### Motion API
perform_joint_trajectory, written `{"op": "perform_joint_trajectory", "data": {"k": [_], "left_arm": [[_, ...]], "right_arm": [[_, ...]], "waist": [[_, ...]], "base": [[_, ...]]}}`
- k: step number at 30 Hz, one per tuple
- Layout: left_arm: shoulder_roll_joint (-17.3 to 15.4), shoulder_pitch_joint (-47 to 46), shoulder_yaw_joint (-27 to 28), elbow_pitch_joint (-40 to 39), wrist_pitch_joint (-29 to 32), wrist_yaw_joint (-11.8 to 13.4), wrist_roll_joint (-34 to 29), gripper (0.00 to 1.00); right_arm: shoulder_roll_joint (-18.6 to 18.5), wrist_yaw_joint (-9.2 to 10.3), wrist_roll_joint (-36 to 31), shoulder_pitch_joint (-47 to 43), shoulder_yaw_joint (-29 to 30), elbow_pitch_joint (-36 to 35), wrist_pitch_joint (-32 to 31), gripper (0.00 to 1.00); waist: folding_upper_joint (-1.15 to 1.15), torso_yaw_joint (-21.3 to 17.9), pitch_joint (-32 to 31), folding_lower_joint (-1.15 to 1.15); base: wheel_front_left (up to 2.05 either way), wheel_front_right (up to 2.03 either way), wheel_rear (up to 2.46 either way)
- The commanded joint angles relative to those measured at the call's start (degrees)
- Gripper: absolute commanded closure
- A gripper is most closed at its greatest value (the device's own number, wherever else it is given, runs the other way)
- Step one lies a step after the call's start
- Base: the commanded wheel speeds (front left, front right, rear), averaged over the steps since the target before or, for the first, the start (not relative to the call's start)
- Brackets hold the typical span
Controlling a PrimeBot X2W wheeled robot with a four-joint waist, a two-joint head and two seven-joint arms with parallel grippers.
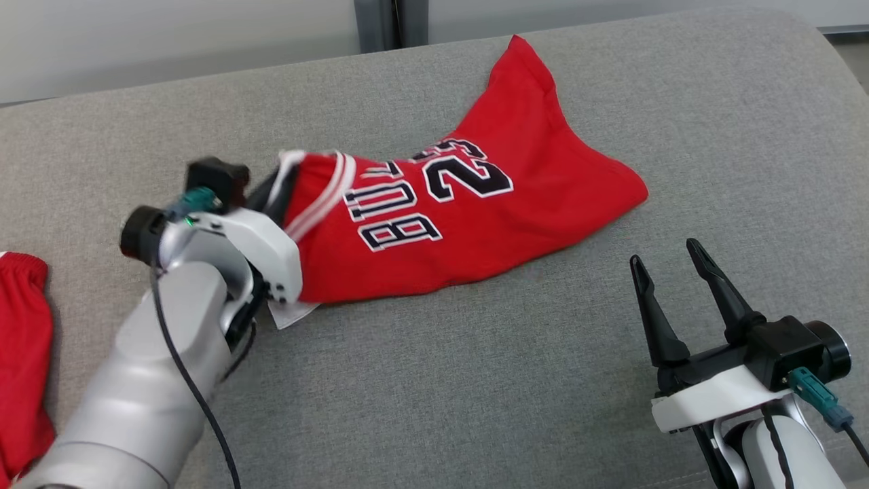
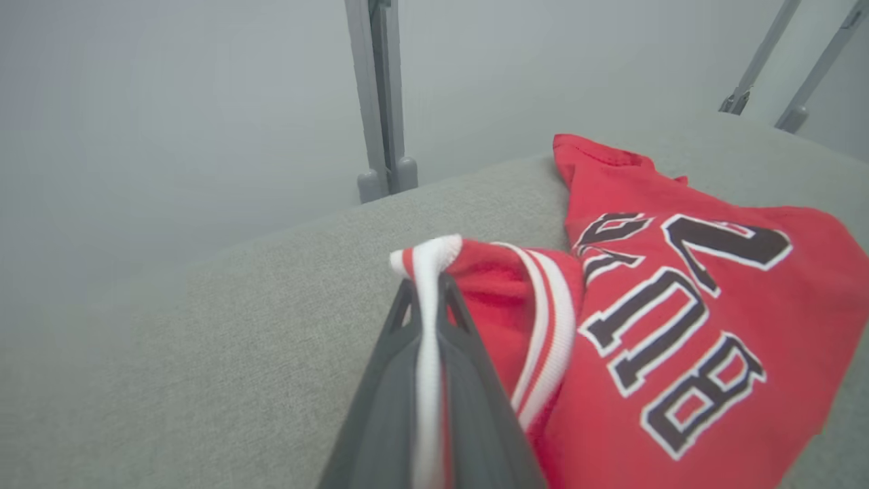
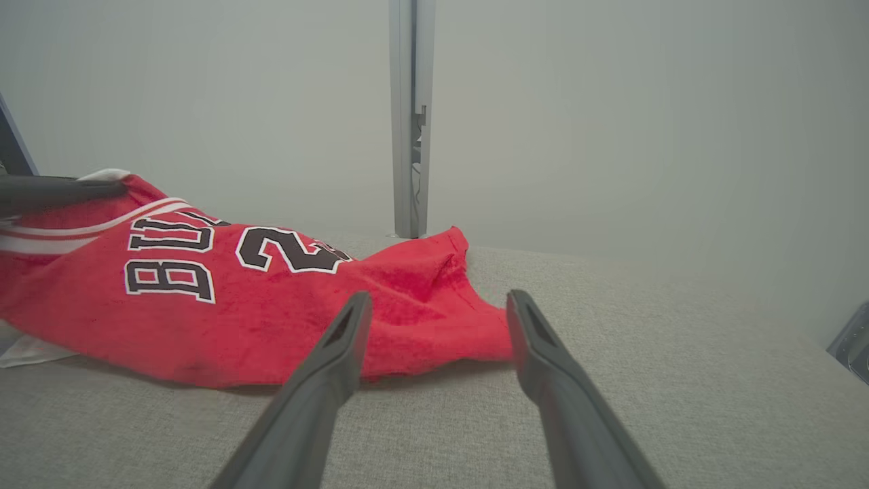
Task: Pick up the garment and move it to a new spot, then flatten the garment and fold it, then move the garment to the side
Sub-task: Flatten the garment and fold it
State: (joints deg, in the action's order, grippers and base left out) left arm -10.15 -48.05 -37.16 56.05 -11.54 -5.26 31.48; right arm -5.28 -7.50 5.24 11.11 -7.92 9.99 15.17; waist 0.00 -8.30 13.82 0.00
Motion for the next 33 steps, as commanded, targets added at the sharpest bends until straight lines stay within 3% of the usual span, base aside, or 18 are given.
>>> {"op": "perform_joint_trajectory", "data": {"k": [1, 12, 21, 22, 23, 24, 25, 26, 33], "left_arm": [[-0.29, -2.34, 2.12, 0.51, -1.13, 0.91, 1.76, 1.0], [-2.94, -11.39, 7.54, 5.61, -2.86, 3.06, 4.53, 1.0], [-5.11, -15.4, 8.45, 9.59, -3.64, 7.37, 2.26, 1.0], [-5.52, -15.95, 8.82, 9.86, -3.67, 8.82, 1.52, 1.0], [-5.79, -15.9, 8.91, 9.91, -3.68, 9.51, 0.98, 0.91], [-6.09, -15.7, 9.0, 9.93, -3.69, 10.22, 0.61, 0.76], [-6.43, -15.35, 9.1, 9.93, -3.69, 10.7, 0.21, 0.54], [-6.6, -14.85, 9.35, 10.13, -3.69, 11.24, 0.09, 0.0], [-6.5, -13.02, 9.62, 9.43, -3.65, 11.65, -1.68, 0.0]], "right_arm": [[0.11, 0.01, -0.25, 0.49, -0.04, 0.1, 0.05, 0.0], [0.74, 0.01, 0.31, 3.12, -1.63, 0.07, 0.06, 0.0], [1.74, 0.01, 1.0, 5.02, -3.24, -0.08, 0.05, 0.0], [1.95, 0.01, 1.2, 5.09, -3.57, -0.01, 0.06, 0.0], [2.02, 0.01, 1.29, 5.09, -3.71, 0.07, 0.05, 0.0], [2.04, 0.01, 1.37, 5.21, -3.78, 0.13, 0.06, 0.0], [2.08, 0.01, 1.43, 5.4, -3.88, 0.15, 0.06, 0.0], [2.14, 0.01, 1.46, 5.56, -3.92, 0.17, 0.05, 0.0], [2.22, 0.01, 0.9, 5.43, -2.72, 0.54, 0.05, 0.0]], "waist": [[0.0, -0.17, 0.03, 0.0], [0.0, -2.62, 2.3, 0.0], [0.0, -5.19, 4.58, 0.0], [0.0, -5.68, 4.95, 0.0], [0.0, -5.88, 5.08, 0.0], [0.0, -6.05, 5.2, 0.0], [0.0, -6.19, 5.31, 0.0], [0.0, -6.31, 5.38, 0.0], [0.0, -5.39, 4.89, 0.0]], "base": [[0.0, 0.0, 0.0], [0.0, 0.0, 0.0], [0.0, 0.0, 0.0], [0.0, 0.0, 0.0], [0.0, 0.0, 0.0], [0.0, 0.0, 0.0], [0.0, 0.0, 0.0], [0.0, 0.0, 0.0], [0.0, 0.0, 0.0]]}}
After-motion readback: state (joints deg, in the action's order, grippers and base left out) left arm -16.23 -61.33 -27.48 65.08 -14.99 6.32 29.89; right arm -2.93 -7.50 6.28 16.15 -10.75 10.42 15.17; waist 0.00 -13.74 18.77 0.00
